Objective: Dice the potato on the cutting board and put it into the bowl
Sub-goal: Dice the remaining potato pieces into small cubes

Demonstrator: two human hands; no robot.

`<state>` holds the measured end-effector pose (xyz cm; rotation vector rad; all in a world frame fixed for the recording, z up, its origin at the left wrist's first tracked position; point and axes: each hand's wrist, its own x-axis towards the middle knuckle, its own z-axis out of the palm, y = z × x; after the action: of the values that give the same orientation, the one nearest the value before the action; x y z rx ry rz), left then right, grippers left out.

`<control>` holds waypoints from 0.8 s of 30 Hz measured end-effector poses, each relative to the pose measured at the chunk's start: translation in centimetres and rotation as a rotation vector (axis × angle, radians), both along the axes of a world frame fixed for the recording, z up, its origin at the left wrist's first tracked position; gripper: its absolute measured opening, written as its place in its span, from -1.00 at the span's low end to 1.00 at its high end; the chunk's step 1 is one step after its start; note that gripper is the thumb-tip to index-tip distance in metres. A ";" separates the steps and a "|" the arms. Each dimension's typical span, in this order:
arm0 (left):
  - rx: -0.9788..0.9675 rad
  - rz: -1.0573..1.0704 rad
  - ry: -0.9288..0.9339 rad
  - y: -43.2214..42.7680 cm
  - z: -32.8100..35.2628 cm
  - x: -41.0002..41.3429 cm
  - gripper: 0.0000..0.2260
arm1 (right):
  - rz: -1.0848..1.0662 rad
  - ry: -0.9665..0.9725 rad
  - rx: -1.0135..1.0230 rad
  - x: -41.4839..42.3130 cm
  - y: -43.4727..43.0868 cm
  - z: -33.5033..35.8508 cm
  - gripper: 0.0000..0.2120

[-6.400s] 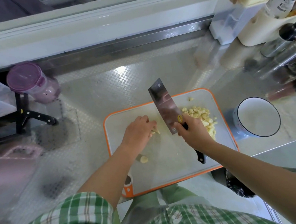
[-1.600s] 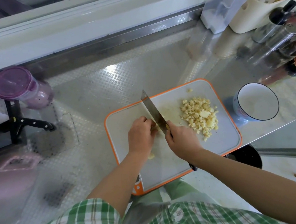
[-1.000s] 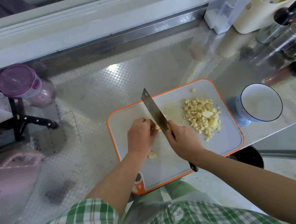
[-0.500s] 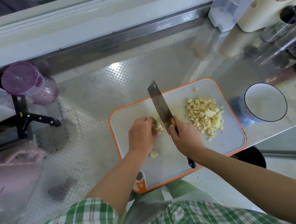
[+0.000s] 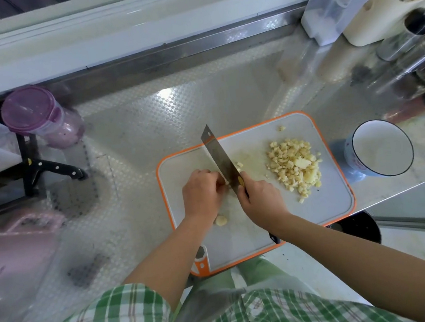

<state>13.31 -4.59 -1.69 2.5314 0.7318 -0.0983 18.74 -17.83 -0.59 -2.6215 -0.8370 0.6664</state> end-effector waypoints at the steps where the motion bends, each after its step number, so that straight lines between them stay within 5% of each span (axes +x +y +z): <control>1: -0.004 -0.001 -0.005 0.0 0.0 0.0 -0.91 | -0.021 0.001 0.016 0.1 0.0 0.0 -0.81; 19: 0.025 0.015 -0.012 -0.1 -0.2 -0.5 -0.89 | 0.038 0.001 0.011 -0.3 0.5 -0.1 -0.82; 24: -0.001 0.008 -0.027 -0.1 0.0 -0.7 -0.92 | -0.091 0.021 0.106 0.5 0.3 0.0 -0.90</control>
<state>12.65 -4.66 -1.71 2.5234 0.7312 -0.0618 19.23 -17.53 -0.61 -2.5364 -0.7223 0.6071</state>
